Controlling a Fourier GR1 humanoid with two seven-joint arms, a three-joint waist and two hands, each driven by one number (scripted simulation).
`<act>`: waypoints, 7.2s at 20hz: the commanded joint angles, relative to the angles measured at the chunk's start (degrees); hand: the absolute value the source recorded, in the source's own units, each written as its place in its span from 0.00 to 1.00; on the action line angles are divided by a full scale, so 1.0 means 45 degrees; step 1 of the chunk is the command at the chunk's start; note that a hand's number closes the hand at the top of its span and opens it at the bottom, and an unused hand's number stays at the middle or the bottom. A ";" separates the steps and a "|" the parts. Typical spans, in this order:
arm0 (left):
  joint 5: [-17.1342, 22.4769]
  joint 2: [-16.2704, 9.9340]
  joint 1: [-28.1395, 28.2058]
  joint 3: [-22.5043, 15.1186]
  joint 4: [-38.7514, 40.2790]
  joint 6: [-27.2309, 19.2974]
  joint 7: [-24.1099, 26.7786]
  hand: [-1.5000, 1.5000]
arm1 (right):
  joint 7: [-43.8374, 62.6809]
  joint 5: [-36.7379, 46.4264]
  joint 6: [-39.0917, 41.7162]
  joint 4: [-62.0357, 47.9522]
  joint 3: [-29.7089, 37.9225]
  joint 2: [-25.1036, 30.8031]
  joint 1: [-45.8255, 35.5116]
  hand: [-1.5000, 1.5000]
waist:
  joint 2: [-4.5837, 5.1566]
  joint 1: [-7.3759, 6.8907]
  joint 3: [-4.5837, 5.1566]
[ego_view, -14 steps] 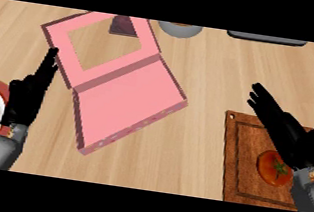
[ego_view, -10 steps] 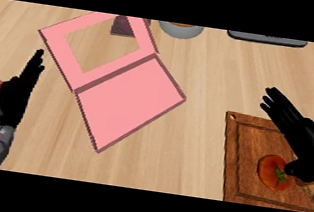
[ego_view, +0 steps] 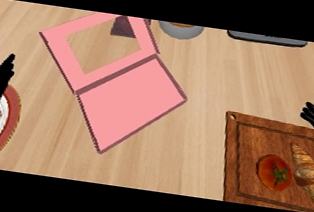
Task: Pick the croissant from the cutting board and place it in the cardboard box
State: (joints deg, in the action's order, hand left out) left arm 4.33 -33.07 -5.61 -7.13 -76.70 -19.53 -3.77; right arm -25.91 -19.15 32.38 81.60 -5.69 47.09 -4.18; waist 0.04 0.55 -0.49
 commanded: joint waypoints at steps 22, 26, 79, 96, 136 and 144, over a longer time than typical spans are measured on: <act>-0.0412 0.0216 -0.0684 0.0037 0.0680 0.0621 0.0468 0.50 | -0.8542 0.9993 -0.2709 -0.4840 -0.3354 0.3739 -0.2707 0.00 | 0.0154 -0.0824 0.0075; -0.0281 0.0034 -0.0537 0.0543 0.1550 0.1033 0.1040 0.50 | -0.8558 1.0626 -0.2422 -0.5108 -0.4160 0.3504 -0.3308 0.00 | 0.0108 -0.0577 0.0099; -0.2532 0.1589 0.0379 0.2186 0.0006 0.1859 0.0136 0.50 | -0.6386 1.3328 -0.6667 -0.3707 -0.2285 -0.0347 -0.2122 1.00 | -0.0028 -0.0142 0.0108; -0.2236 0.1296 0.0631 0.2761 0.0001 0.1892 -0.0245 0.50 | 0.7800 1.4886 -0.7939 0.4826 -0.1084 -0.3954 -0.1364 1.00 | -0.0345 0.0550 0.0192; -0.3437 0.2507 -0.1114 0.2086 0.0607 0.2443 -0.0215 0.50 | 1.4126 0.9882 -1.2337 -0.9564 -0.4071 -1.0463 -1.4986 0.00 | 0.0241 -0.0974 0.0126; -0.3278 0.2510 -0.0965 0.2340 0.0749 0.2622 0.0591 0.50 | 1.2192 0.7207 -1.3758 -1.0867 -0.4830 -1.0464 -1.4954 0.00 | 0.0302 -0.1270 0.0129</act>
State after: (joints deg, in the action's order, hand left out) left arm -10.29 -22.44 -9.77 3.19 -74.79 -7.49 -3.09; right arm 33.82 17.78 -26.68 35.70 -26.77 0.00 -71.22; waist 1.23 -5.11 0.07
